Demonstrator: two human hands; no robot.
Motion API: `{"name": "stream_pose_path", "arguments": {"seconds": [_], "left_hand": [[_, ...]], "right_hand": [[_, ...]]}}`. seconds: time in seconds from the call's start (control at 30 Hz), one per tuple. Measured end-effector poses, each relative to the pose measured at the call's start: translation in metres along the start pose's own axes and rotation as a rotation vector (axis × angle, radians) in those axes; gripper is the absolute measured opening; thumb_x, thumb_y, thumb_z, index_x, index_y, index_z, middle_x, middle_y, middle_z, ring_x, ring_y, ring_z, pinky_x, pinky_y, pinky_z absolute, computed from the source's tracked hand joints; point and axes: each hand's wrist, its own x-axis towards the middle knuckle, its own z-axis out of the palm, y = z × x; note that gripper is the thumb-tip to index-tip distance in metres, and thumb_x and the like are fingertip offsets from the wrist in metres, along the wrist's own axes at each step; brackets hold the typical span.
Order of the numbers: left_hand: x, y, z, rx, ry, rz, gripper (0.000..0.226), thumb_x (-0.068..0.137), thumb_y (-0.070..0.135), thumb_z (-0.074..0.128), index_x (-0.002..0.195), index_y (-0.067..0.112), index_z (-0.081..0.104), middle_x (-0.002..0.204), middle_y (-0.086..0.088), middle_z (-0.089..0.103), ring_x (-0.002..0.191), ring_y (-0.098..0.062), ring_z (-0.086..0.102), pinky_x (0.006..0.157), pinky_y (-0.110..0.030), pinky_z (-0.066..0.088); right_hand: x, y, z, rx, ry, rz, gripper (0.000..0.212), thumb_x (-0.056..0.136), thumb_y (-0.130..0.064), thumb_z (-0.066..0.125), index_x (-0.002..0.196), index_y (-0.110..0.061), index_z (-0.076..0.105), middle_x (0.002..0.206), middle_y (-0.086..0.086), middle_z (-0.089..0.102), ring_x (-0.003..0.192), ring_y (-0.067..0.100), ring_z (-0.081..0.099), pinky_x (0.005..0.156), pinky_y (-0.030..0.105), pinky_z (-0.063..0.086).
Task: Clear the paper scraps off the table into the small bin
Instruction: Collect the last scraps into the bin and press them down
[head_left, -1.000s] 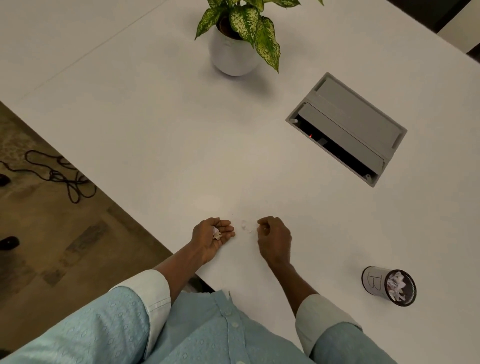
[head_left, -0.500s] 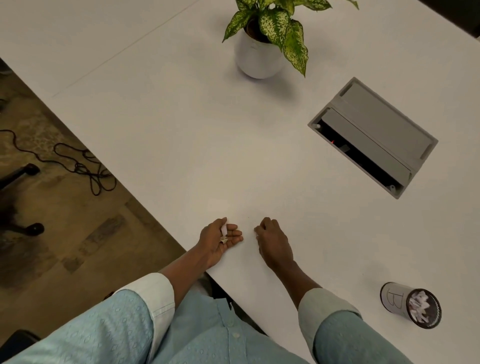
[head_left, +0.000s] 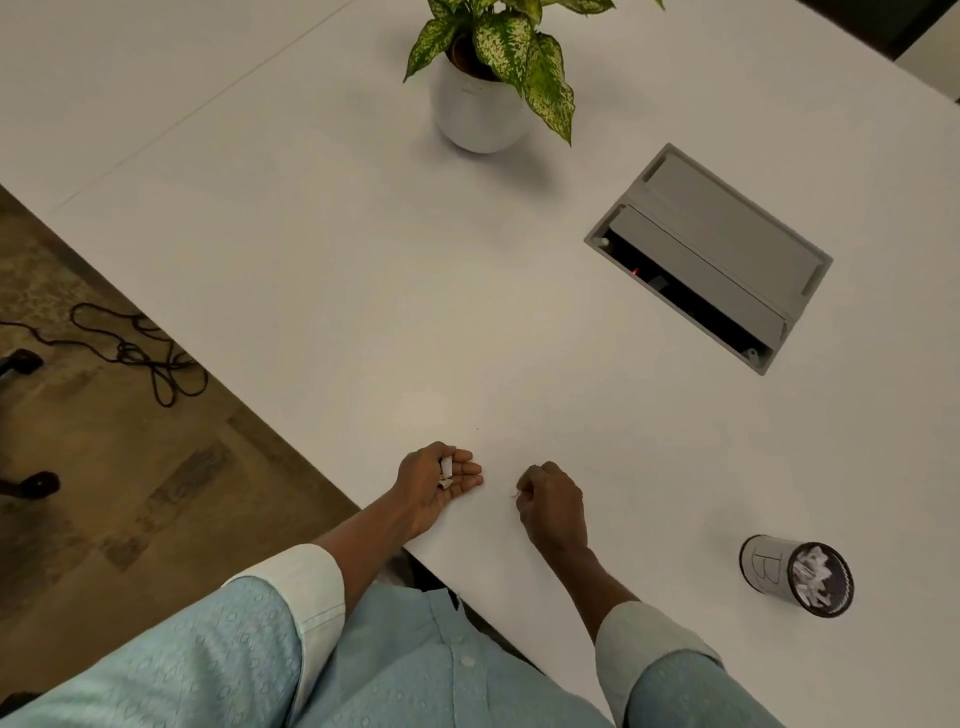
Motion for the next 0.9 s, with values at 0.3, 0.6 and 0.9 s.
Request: {"name": "stream_pose_path", "arguments": {"seconds": [0.3,0.6,0.9], "left_hand": [[-0.007,-0.005,0.011,0.029,-0.016,-0.001,0.033,0.105,0.009,0.044,0.098,-0.013,0.068,0.083,-0.028,0.073,0.086,-0.041,0.071,0.062,-0.036,0.064],[-0.011,-0.019,0.016,-0.021,0.020,-0.056,0.035,0.099,0.007,0.052,0.069,0.003,0.071,0.070,-0.012,0.071,0.057,-0.019,0.070,0.055,-0.030,0.060],[-0.021,-0.027,0.037,0.135,0.029,0.060,0.028,0.099,0.012,0.053,0.079,0.000,0.066,0.074,-0.018,0.069,0.066,-0.028,0.068,0.064,-0.035,0.059]], "right_hand": [[-0.013,-0.007,-0.006,0.447,0.194,0.251,0.016,0.071,-0.007,0.078,0.078,-0.021,0.074,0.077,-0.010,0.071,0.069,0.005,0.066,0.071,0.029,0.058],[-0.034,-0.063,0.001,0.512,0.166,-0.082,0.024,0.084,-0.001,0.070,0.096,-0.021,0.076,0.092,-0.007,0.076,0.081,0.003,0.069,0.075,0.010,0.053],[-0.062,-0.038,-0.010,0.659,0.407,0.156,0.021,0.085,-0.004,0.072,0.087,-0.026,0.074,0.085,-0.014,0.074,0.078,0.006,0.070,0.071,0.029,0.059]]}}
